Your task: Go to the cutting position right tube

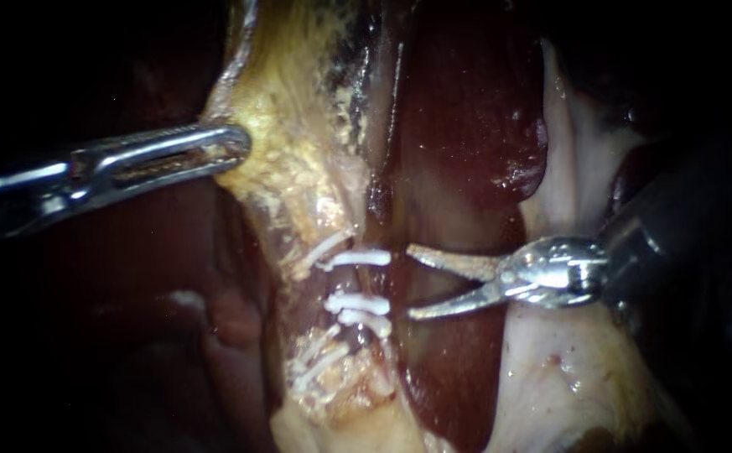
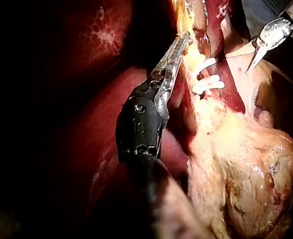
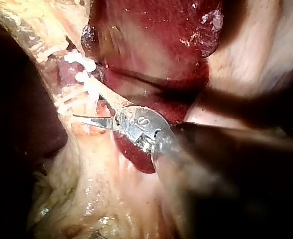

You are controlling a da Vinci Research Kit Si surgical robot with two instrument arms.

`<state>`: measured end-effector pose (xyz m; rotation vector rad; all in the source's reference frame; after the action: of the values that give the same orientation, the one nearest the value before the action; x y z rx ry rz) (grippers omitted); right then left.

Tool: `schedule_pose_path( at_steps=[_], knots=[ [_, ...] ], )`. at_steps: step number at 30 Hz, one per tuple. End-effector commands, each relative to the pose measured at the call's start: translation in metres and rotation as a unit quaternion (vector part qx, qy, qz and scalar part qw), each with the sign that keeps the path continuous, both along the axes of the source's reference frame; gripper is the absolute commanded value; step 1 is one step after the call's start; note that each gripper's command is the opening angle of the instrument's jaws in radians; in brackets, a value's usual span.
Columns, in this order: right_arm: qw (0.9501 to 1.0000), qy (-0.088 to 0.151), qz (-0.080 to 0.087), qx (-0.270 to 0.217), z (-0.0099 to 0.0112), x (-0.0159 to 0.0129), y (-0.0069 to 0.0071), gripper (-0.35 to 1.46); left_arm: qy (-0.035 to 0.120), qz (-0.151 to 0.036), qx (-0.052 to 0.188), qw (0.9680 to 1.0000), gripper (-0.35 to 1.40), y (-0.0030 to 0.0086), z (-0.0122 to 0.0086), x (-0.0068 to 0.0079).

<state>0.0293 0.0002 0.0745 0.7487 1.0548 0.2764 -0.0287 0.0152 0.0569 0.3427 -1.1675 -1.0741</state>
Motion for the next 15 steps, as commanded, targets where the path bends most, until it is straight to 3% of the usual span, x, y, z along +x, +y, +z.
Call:
schedule_pose_path(
  at_steps=[1,6,15],
  knots=[
    [0.9999,-0.003,-0.003,0.009,0.0003,0.0002,-0.0001,1.39,-0.001,0.000,-0.003,1.0000,-0.35,0.0001,-0.0003,0.0001],
    [0.9989,-0.014,-0.009,0.043,0.0020,0.0014,-0.0001,1.34,-0.001,0.000,-0.006,1.0000,-0.35,-0.0002,-0.0010,0.0001],
    [0.9982,-0.028,-0.011,0.051,0.0045,0.0031,0.0006,1.32,0.000,-0.001,-0.006,1.0000,-0.35,-0.0003,-0.0012,0.0001]
  ],
)
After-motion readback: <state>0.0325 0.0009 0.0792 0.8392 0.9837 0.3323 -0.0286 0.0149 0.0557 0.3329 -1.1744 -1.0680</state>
